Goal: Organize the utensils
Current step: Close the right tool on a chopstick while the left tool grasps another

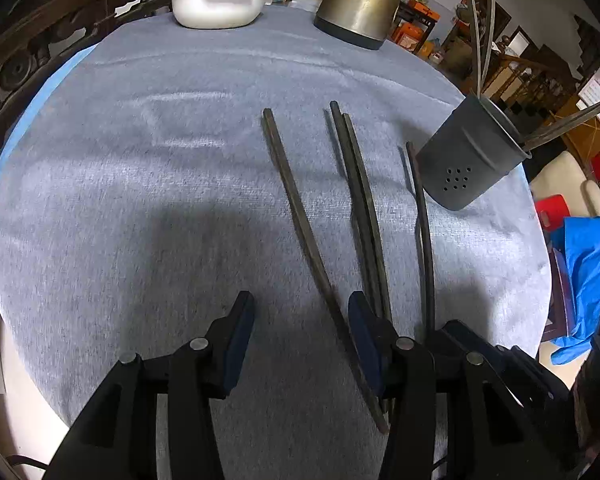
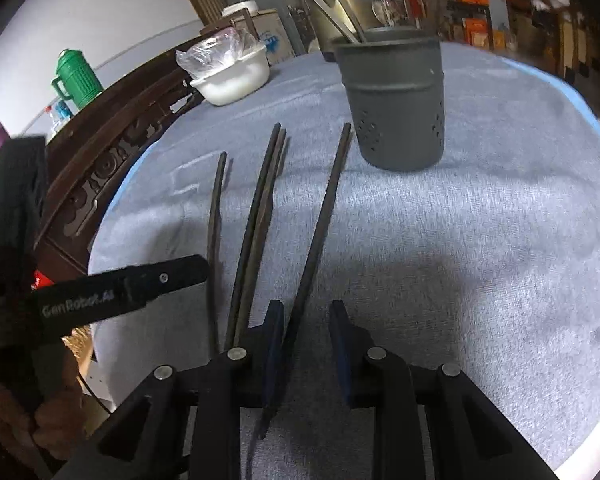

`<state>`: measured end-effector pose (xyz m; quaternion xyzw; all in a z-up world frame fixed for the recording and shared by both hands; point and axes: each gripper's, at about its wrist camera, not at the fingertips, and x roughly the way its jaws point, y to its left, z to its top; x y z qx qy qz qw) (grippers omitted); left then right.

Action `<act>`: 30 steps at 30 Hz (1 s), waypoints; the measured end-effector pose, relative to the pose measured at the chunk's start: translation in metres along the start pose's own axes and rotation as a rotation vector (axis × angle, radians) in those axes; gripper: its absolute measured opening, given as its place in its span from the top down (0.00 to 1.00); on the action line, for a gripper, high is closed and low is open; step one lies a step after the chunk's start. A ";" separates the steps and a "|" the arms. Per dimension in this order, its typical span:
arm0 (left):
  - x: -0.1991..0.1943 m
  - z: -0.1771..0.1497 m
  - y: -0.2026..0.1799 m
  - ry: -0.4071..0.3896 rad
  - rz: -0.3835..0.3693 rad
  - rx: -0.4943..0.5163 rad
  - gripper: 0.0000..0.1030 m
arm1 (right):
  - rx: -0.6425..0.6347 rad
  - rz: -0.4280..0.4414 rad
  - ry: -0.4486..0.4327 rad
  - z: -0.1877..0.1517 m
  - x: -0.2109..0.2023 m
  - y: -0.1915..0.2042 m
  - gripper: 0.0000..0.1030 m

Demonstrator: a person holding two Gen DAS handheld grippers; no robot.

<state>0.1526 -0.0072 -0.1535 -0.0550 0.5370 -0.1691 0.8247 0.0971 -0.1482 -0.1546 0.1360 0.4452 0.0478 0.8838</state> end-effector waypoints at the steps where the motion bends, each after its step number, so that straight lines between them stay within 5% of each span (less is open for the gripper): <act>1: 0.002 0.002 -0.002 -0.001 0.005 0.001 0.52 | -0.008 -0.004 -0.003 0.000 0.000 0.001 0.75; 6: 0.009 0.010 -0.007 -0.008 0.025 0.023 0.69 | -0.052 -0.019 -0.006 -0.001 -0.001 0.003 0.86; 13: 0.017 0.017 -0.006 -0.001 0.030 0.071 0.91 | -0.063 -0.036 0.012 0.000 -0.004 -0.001 0.88; 30: -0.011 -0.013 0.040 0.059 -0.052 0.045 0.94 | -0.093 -0.031 0.146 -0.011 -0.014 -0.002 0.92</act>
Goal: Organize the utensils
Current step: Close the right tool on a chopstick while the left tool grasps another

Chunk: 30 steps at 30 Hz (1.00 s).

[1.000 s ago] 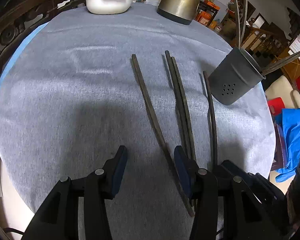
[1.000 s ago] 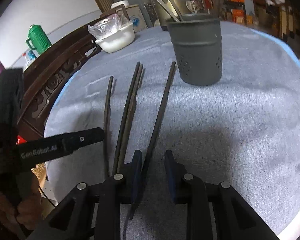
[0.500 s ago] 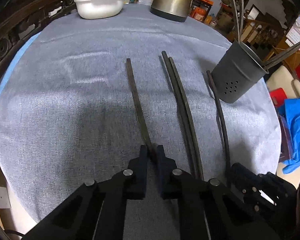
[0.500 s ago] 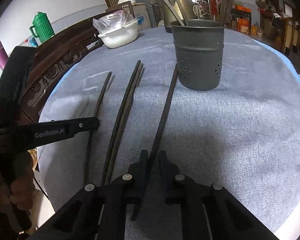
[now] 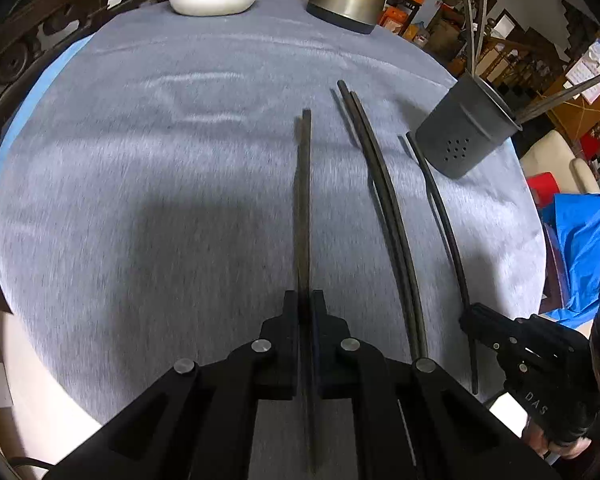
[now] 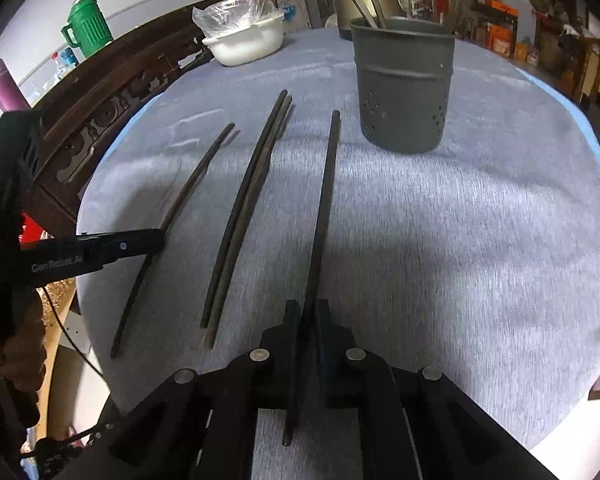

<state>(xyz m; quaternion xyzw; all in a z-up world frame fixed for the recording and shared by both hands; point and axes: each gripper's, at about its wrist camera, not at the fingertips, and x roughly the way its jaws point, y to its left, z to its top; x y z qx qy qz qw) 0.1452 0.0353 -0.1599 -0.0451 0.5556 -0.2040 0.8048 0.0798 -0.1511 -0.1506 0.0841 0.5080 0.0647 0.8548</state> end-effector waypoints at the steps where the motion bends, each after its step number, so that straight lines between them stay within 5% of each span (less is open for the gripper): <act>1: -0.001 -0.003 0.002 0.001 -0.003 -0.003 0.94 | 0.005 0.007 0.007 -0.002 -0.001 -0.001 0.92; 11: -0.012 0.005 0.010 0.020 -0.012 -0.044 0.89 | 0.121 0.086 0.047 0.008 -0.005 -0.022 0.89; 14: -0.013 0.016 0.009 0.007 -0.008 -0.043 0.75 | 0.128 0.072 0.016 0.022 -0.006 -0.027 0.89; 20: -0.007 0.041 0.011 0.004 -0.014 -0.039 0.74 | 0.126 0.044 -0.046 0.054 -0.003 -0.027 0.75; 30: 0.023 0.086 -0.005 0.046 -0.006 -0.027 0.74 | 0.096 -0.065 -0.014 0.093 0.028 -0.015 0.75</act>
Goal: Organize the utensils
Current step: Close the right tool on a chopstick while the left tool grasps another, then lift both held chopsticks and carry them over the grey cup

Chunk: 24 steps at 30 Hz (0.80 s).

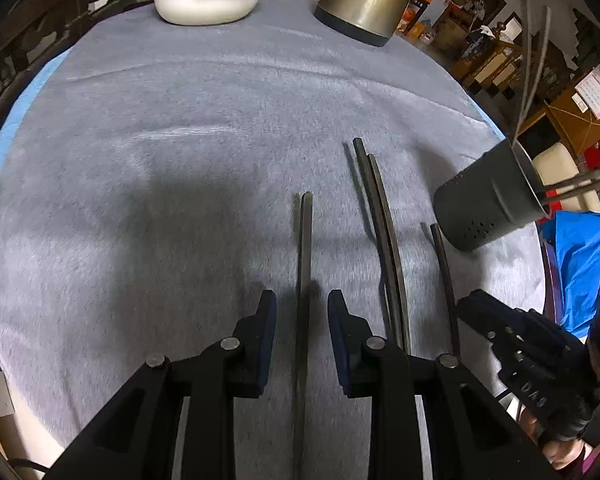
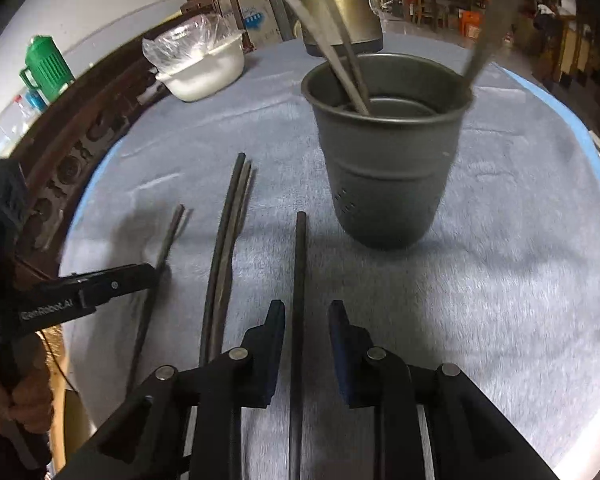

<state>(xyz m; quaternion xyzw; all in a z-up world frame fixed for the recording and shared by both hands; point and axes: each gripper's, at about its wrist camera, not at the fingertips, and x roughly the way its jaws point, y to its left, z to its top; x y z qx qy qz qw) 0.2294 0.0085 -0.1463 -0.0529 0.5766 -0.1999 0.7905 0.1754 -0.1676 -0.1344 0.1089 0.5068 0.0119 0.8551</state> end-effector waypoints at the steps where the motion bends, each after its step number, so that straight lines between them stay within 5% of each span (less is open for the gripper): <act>1: 0.002 0.003 0.000 0.007 0.002 -0.005 0.74 | 0.003 -0.004 0.005 0.003 0.003 0.001 0.75; 9: 0.019 0.020 -0.001 0.044 0.008 -0.013 0.74 | 0.009 -0.061 0.078 0.015 0.025 0.007 0.77; 12: 0.021 0.021 -0.005 0.049 0.023 0.000 0.75 | -0.028 -0.086 0.079 0.018 0.028 0.011 0.93; 14: 0.023 0.023 -0.006 0.051 0.028 0.008 0.83 | -0.041 -0.083 0.078 0.018 0.029 0.011 0.93; 16: 0.027 0.026 -0.006 0.054 0.020 0.014 0.93 | -0.044 -0.074 0.069 0.018 0.028 0.011 0.93; 24: 0.002 0.025 0.002 -0.032 -0.019 -0.020 0.94 | -0.065 -0.002 -0.055 0.019 -0.009 0.012 0.93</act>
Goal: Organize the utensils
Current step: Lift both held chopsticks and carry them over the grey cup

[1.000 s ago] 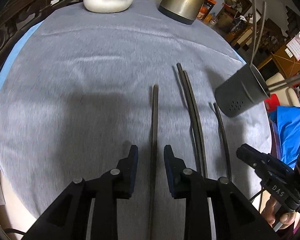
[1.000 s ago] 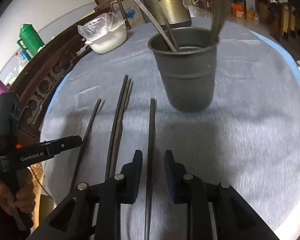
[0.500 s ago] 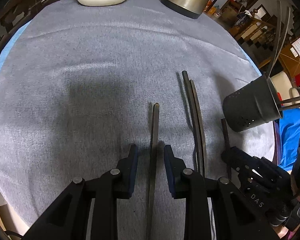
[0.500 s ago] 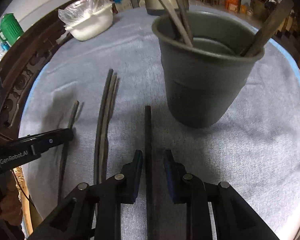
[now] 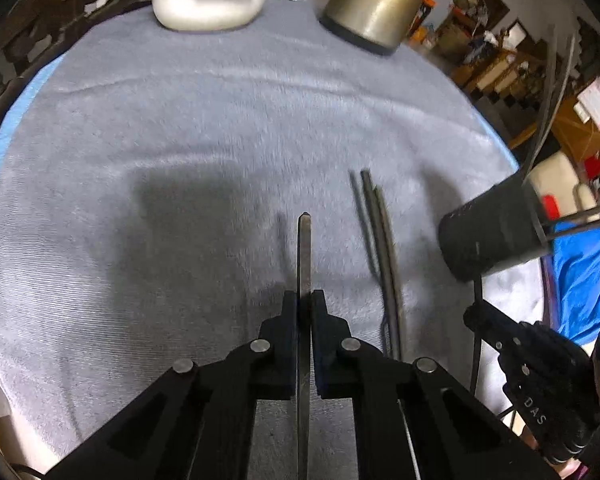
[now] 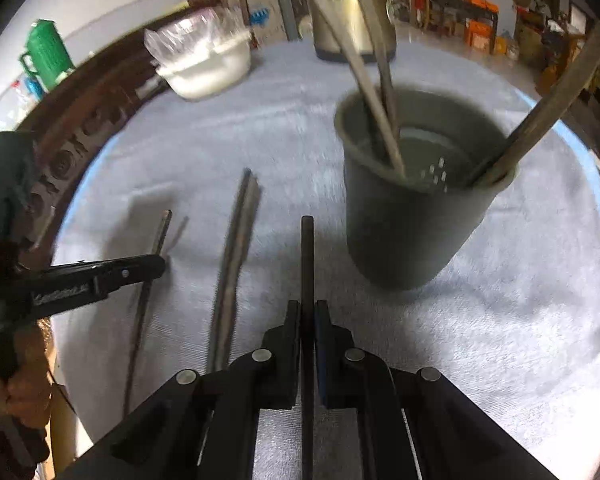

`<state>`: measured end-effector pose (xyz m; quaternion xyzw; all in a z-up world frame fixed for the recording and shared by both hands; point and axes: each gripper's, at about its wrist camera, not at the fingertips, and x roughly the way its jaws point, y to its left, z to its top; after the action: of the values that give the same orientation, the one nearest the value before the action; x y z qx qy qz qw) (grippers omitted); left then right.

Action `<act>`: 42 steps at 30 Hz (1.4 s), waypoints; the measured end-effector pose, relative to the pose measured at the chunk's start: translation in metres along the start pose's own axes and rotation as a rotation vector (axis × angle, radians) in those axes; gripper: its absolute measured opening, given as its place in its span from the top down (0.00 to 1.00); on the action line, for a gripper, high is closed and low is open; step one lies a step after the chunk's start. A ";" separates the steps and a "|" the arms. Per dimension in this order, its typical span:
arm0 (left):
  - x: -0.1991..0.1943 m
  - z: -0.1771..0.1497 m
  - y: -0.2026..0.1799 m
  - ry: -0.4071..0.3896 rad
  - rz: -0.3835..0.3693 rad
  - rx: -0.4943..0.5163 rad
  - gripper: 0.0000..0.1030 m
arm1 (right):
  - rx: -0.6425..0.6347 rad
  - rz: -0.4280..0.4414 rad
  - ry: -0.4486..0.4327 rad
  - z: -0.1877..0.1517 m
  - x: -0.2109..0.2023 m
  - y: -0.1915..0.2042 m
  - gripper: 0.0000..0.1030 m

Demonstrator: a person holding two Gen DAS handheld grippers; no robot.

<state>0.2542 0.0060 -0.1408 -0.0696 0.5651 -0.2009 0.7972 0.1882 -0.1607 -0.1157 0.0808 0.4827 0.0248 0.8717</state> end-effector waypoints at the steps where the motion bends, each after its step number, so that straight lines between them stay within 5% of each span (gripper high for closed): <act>1: -0.006 0.000 -0.001 -0.017 0.001 0.003 0.94 | -0.003 0.014 -0.018 0.000 -0.005 0.000 0.93; 18: -0.128 -0.009 -0.037 -0.363 -0.002 0.092 0.95 | 0.011 0.196 -0.402 -0.001 -0.118 -0.007 0.93; 29: -0.164 -0.021 -0.065 -0.463 -0.028 0.138 0.95 | 0.027 0.226 -0.597 -0.003 -0.168 -0.020 0.93; 42: -0.192 0.003 -0.117 -0.559 -0.074 0.221 0.95 | 0.107 0.163 -0.819 0.044 -0.196 -0.050 0.93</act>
<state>0.1753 -0.0239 0.0672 -0.0555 0.2953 -0.2634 0.9167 0.1196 -0.2389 0.0630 0.1670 0.0888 0.0346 0.9813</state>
